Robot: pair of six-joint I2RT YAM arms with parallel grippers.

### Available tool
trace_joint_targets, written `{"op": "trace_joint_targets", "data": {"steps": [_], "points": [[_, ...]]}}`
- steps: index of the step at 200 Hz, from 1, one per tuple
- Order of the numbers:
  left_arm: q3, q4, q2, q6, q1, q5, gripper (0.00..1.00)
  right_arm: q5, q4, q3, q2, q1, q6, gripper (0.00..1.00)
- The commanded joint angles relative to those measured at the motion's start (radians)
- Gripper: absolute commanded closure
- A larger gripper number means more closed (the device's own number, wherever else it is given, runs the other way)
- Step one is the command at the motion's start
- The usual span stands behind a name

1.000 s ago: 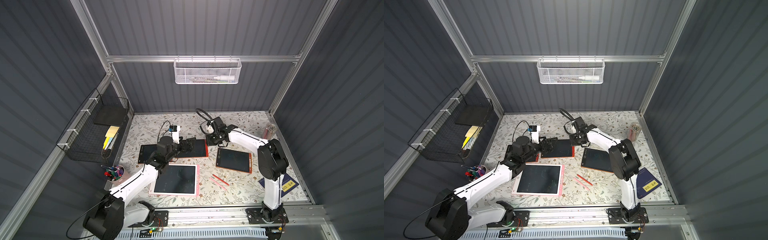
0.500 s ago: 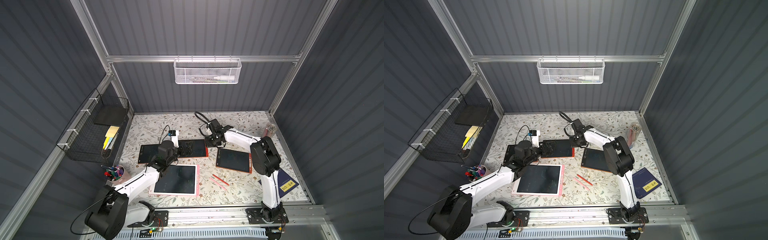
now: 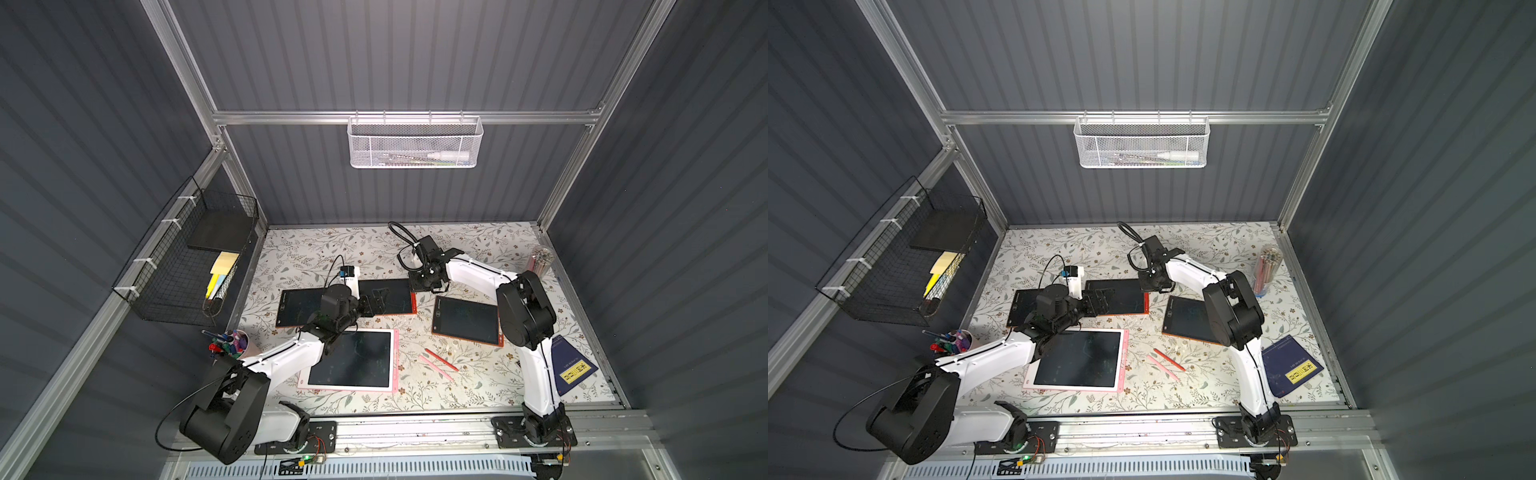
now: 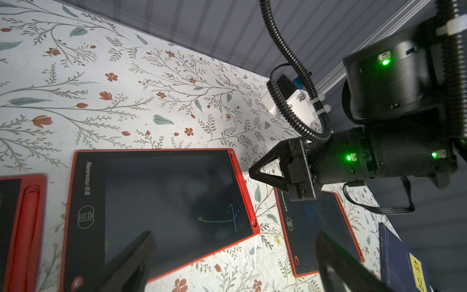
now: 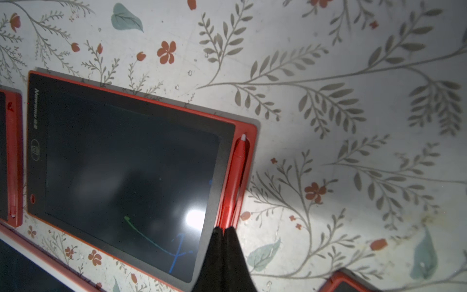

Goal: Place the stylus back onto the writing tablet
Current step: Place the stylus on the writing tablet.

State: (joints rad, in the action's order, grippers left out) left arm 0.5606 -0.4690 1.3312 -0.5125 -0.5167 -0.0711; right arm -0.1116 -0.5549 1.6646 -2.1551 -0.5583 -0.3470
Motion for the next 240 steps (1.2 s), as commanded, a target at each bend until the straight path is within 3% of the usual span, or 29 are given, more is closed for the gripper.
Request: {"op": "trace_joint_targets", "data": {"steps": [1,240], "points": [[-0.011,-0.007,0.027,0.017,-0.003,0.018,0.01,0.014,-0.026,0.03,-0.01,0.004,0.017,1.0],[0.011,-0.006,0.185,0.02,-0.004,0.057,0.01,-0.006,-0.017,0.073,-0.057,0.024,0.033,1.0]]}}
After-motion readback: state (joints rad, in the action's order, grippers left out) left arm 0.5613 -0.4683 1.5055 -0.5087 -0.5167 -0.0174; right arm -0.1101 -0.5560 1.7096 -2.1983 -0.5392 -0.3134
